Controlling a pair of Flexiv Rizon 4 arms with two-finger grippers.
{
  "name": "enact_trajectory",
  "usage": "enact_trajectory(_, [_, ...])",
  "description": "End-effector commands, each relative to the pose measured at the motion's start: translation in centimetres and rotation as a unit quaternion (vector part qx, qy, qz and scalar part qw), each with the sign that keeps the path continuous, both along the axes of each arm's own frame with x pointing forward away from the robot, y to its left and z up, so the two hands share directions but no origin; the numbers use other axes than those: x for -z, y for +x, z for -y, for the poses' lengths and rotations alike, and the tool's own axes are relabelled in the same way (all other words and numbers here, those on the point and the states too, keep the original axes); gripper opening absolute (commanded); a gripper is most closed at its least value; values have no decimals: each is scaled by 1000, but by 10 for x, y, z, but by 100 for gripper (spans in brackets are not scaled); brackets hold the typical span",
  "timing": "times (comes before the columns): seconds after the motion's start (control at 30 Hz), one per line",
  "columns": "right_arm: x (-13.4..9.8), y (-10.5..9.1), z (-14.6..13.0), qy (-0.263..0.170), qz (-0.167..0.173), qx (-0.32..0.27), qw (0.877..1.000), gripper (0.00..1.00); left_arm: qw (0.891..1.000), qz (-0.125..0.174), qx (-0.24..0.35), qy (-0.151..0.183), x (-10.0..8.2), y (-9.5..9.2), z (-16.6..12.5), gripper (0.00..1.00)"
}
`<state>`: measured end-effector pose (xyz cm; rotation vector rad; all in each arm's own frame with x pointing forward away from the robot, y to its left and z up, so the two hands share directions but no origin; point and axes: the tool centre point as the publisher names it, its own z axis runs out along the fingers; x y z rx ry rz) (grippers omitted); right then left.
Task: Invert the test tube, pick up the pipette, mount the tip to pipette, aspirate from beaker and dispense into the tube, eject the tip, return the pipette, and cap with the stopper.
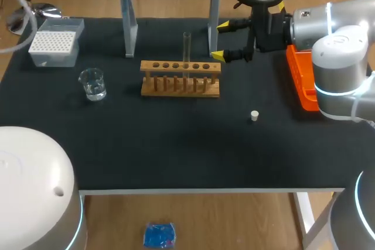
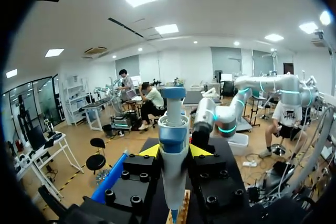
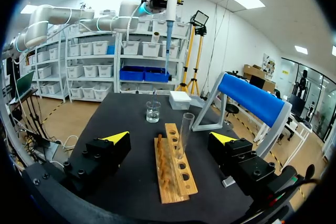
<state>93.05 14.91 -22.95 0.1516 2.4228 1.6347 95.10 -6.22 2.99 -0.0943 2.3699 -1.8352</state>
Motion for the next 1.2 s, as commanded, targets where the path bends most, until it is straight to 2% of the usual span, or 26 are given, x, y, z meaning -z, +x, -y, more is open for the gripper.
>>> enact_trajectory(0.03, [1, 0, 0, 1, 1, 0, 1000, 100, 1000, -2, 21, -9, -8, 11, 19, 0])
enact_trajectory(0.13, [1, 0, 0, 1, 1, 0, 1000, 100, 999, -8, 32, -10, -11, 14, 35, 0])
enact_trajectory(0.5, [1, 0, 0, 1, 1, 0, 1000, 100, 996, -27, 71, -47, -12, 26, 86, 0])
enact_trajectory(0.7, [1, 0, 0, 1, 1, 0, 1000, 100, 994, -40, 87, -52, -8, 29, 110, 0])
enact_trajectory(1.2, [1, 0, 0, 1, 1, 0, 1000, 100, 991, -59, 100, -59, 0, 35, 130, 0])
